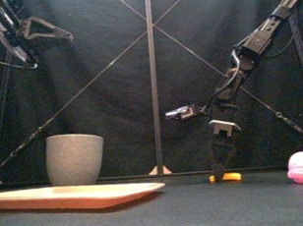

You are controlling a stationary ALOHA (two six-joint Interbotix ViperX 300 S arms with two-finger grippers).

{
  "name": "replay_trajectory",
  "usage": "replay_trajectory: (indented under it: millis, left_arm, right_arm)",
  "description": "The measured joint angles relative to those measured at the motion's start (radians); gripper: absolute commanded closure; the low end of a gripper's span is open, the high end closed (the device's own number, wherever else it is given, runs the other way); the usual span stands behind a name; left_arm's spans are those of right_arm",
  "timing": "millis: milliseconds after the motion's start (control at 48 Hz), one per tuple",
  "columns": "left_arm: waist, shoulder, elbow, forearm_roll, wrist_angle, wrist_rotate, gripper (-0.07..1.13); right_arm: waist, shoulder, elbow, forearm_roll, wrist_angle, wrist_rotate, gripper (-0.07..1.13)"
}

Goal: Pick the fries then place it on the pink plate
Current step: Pick the fries

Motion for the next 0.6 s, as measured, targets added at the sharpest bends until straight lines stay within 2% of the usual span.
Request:
replay_trajectory:
  millis: [312, 604]
  left_arm:
    - [0.0, -0.018, -0.003, 0.0, -0.002, 0.0, 1.07]
    - [0.002, -0.037, -0.005, 0.0, -0.002, 0.0, 1.07]
  right_arm:
    - [-0.029, 0.011, 0.003, 0.087, -0.037, -0.008, 0.06]
    - [-0.031, 0.011, 0.006, 0.117, -0.026, -0.006, 0.34]
